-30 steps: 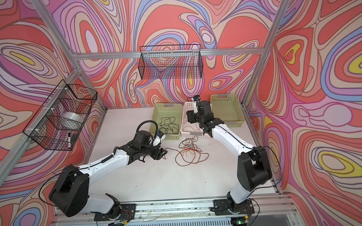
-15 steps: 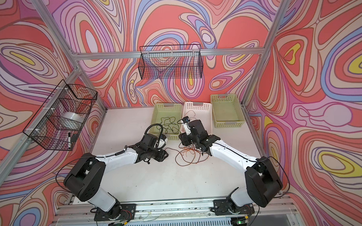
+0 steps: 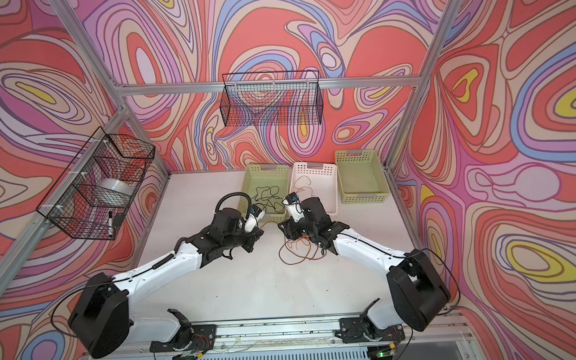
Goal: Untangle the cables
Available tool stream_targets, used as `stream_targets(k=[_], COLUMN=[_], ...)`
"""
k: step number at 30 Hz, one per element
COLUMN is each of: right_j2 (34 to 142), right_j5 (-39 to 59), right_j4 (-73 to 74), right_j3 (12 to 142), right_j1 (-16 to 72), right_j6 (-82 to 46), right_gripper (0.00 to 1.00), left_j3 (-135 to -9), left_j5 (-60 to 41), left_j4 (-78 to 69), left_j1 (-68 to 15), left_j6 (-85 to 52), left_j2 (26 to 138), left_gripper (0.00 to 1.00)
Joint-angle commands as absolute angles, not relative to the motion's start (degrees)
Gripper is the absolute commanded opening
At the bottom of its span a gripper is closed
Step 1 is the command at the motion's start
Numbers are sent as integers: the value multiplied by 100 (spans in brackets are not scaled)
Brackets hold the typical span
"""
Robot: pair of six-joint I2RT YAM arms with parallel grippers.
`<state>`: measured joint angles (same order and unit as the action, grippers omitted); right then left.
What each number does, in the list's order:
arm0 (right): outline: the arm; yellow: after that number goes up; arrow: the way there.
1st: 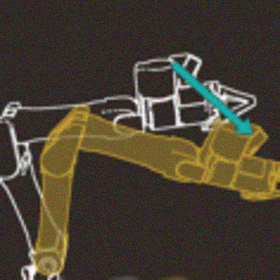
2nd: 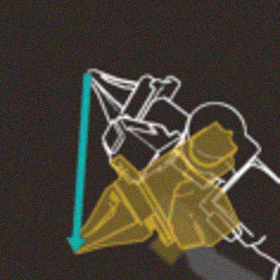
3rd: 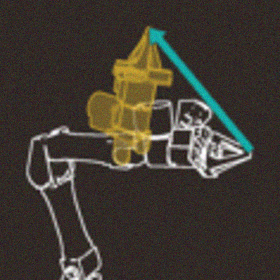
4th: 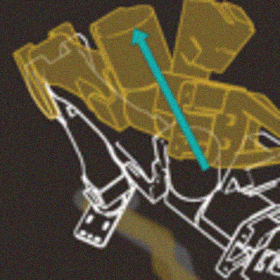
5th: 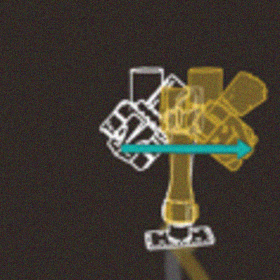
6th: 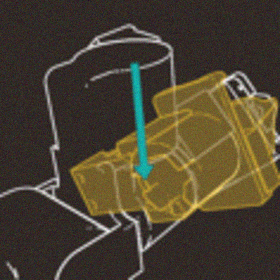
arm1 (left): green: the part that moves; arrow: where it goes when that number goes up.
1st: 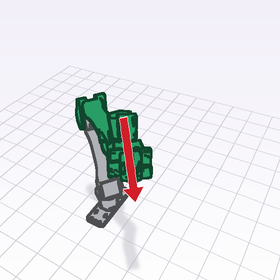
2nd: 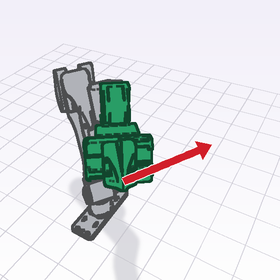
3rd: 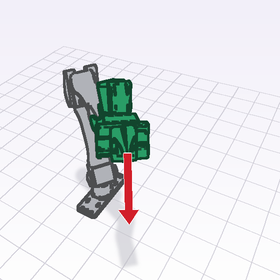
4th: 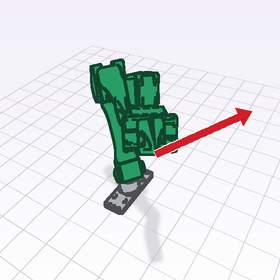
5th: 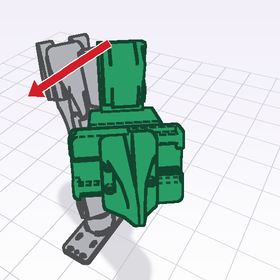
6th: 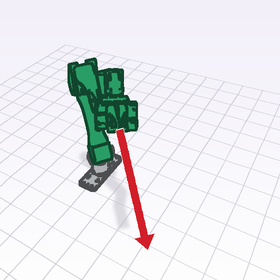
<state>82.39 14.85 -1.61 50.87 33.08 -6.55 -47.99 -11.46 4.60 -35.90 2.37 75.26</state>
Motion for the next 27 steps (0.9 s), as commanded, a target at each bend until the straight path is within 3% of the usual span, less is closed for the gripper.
stream_targets(k=[1,6,12,22,27], right_j2=[8340,8734,9166,9255,9029], right_j5=[2292,2571,2162,2546,2780], right_j4=[579,1117,1330,1944,2149], right_j3=[4985,5078,5028,4807,4719], right_j1=[3331,3331,3331,3331,3331], right_j6=[-783,-1165,-1508,-1996,-2077], right_gripper=[64,63,57,22,21], left_j3=[-5013,-5051,-5501,-6936,-7477], left_j5=[-1090,-1116,-1263,-873,-800], left_j4=[772,366,426,1029,1162], left_j1=[-3664,-3683,-3683,-3676,-3561], left_j6=[752,858,1149,1837,2024], left_j2=[7152,6687,6417,6607,6653], left_gripper=[0,0,0,0,0])
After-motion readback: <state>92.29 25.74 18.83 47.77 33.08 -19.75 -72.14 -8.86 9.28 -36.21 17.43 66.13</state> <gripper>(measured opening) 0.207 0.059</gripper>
